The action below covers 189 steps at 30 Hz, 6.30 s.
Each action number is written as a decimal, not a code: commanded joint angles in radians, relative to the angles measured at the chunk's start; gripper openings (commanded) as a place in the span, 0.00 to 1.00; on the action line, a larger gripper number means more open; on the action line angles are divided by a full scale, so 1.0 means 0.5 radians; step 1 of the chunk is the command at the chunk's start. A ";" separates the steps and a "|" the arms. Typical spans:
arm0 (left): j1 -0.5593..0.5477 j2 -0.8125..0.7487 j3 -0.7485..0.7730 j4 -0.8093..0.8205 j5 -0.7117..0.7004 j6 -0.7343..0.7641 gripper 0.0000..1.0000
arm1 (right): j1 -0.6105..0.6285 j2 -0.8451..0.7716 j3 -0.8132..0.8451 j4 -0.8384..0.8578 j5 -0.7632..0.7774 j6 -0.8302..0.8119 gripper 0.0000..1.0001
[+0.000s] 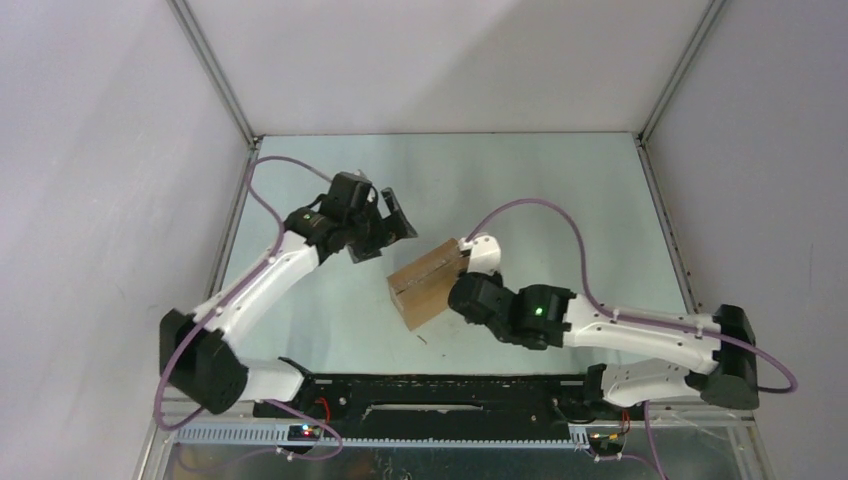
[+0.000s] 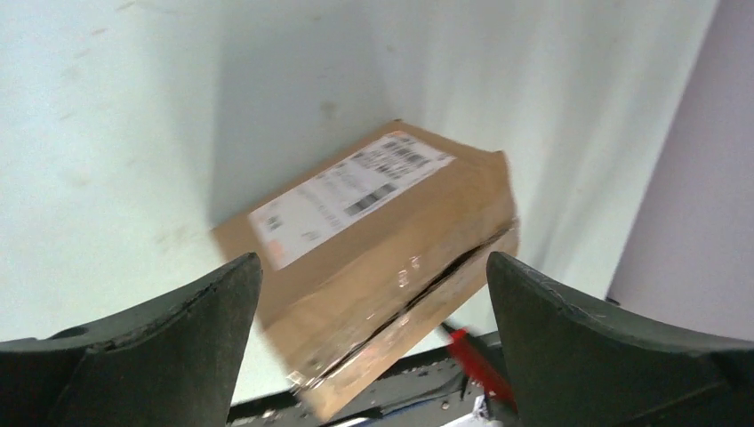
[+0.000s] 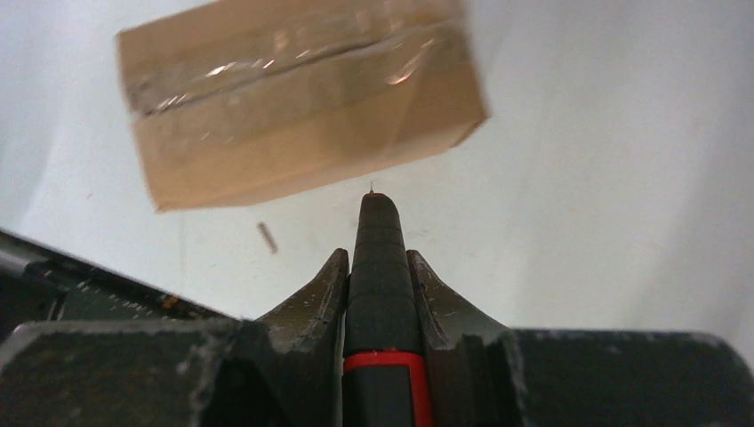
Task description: Unpack the express box
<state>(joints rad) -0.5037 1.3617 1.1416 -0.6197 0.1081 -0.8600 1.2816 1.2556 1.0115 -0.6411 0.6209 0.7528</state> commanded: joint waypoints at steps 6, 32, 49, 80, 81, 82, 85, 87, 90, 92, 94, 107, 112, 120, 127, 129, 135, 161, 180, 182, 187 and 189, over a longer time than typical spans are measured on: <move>-0.191 -0.496 -0.239 -0.514 -0.297 -0.018 0.97 | -0.461 -0.314 -0.039 0.139 0.212 -0.465 0.00; -0.474 -0.301 -0.735 -0.126 -0.272 -0.151 0.91 | -1.008 0.328 -0.002 1.429 -0.885 -1.278 0.00; 0.030 0.189 -0.241 -0.053 -0.105 0.189 0.92 | -0.576 -0.135 -0.231 0.784 -0.459 -0.688 0.00; 0.115 0.197 0.186 -0.163 0.008 0.047 1.00 | -0.264 0.307 0.572 0.389 0.106 -0.359 0.00; 0.115 0.231 0.226 -0.177 0.005 0.060 1.00 | -0.262 0.314 0.573 0.393 0.102 -0.354 0.00; 0.115 0.260 0.249 -0.197 -0.003 0.066 1.00 | -0.258 0.317 0.571 0.391 0.104 -0.345 0.00; 0.115 0.324 0.296 -0.205 -0.011 0.096 1.00 | -0.253 0.315 0.571 0.377 0.114 -0.318 0.00; 0.112 0.361 0.323 -0.204 0.010 0.123 1.00 | -0.256 0.318 0.571 0.374 0.100 -0.304 0.00; 0.100 0.396 0.352 -0.214 0.047 0.149 1.00 | -0.262 0.333 0.560 0.388 0.052 -0.280 0.00; 0.087 0.404 0.355 -0.210 0.055 0.158 1.00 | -0.262 0.348 0.557 0.381 0.037 -0.256 0.00; 0.074 0.411 0.364 -0.225 0.040 0.168 1.00 | -0.261 0.346 0.538 0.396 0.017 -0.234 0.00; -0.017 0.484 0.377 -0.304 0.002 0.235 0.95 | -0.290 0.309 0.427 0.439 -0.053 -0.130 0.00; -0.028 0.470 0.325 -0.360 -0.128 0.196 0.88 | -0.292 0.297 0.406 0.443 -0.060 -0.139 0.00; -0.069 0.437 0.287 -0.400 -0.287 0.118 0.78 | -0.296 0.320 0.378 0.456 -0.119 -0.153 0.00; -0.092 0.412 0.269 -0.434 -0.355 -0.003 0.64 | -0.322 0.270 0.350 0.503 -0.246 -0.238 0.00; -0.102 0.406 0.283 -0.466 -0.395 -0.031 0.60 | -0.325 0.268 0.351 0.500 -0.277 -0.253 0.00; -0.106 0.409 0.279 -0.480 -0.461 -0.093 0.43 | -0.325 0.228 0.353 0.457 -0.350 -0.259 0.00; -0.099 0.389 0.227 -0.377 -0.504 -0.152 0.35 | -0.301 0.193 0.342 0.141 -0.695 -0.138 0.00; -0.023 0.331 0.112 -0.291 -0.590 -0.301 0.35 | -0.296 -0.121 0.119 -0.104 -0.941 -0.016 0.00; -0.023 0.321 0.100 -0.286 -0.593 -0.315 0.35 | -0.288 -0.127 0.095 -0.112 -0.946 -0.014 0.00; -0.024 0.314 0.095 -0.274 -0.589 -0.322 0.34 | -0.287 -0.158 0.040 -0.111 -0.950 0.012 0.00; -0.024 0.314 0.093 -0.275 -0.596 -0.320 0.35 | -0.287 -0.175 0.040 -0.118 -0.954 0.003 0.00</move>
<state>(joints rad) -0.5533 1.5368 1.2228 -0.8299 -0.0422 -0.9810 1.1149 1.1942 1.0580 -0.5430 0.2779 0.7471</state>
